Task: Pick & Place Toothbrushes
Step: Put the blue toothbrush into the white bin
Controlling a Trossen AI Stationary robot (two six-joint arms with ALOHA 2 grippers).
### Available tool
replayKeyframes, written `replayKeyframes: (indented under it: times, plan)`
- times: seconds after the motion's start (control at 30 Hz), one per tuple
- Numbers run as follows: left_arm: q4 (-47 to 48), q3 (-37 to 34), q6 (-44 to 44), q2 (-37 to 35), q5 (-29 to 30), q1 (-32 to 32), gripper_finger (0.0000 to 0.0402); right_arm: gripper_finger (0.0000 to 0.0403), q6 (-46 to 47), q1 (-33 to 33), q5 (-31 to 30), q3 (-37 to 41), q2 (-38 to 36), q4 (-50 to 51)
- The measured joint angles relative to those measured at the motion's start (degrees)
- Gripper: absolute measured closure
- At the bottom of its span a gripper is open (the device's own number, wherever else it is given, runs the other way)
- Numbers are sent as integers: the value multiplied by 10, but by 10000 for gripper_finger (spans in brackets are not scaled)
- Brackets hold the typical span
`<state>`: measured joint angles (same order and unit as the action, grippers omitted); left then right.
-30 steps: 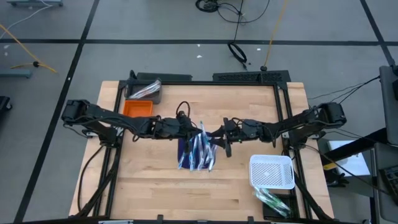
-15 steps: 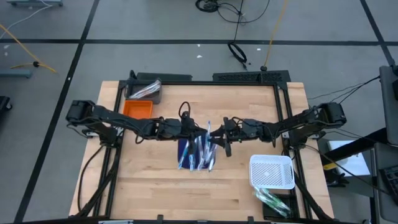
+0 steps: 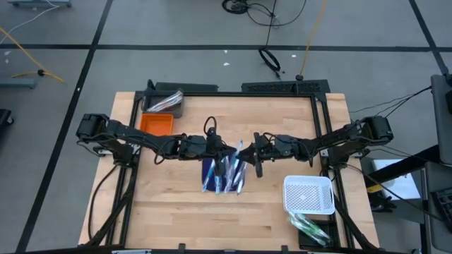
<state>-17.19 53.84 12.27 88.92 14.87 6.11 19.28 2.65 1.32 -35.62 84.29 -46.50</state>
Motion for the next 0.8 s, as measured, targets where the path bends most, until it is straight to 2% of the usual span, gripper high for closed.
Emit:
replayKeyframes:
  times: [0.07,0.23,0.67,0.8]
  plan:
    - [-1,0,0,0,0,0,401,391,-12,0,0,0,0,2]
    - [0,0,1,0,0,0,398,401,-22,0,0,0,0,8]
    - [-4,0,-2,-6,1,0,335,402,-29,3,3,0,-1,24]
    - [6,0,-26,-9,2,0,324,402,-37,12,1,0,-17,48]
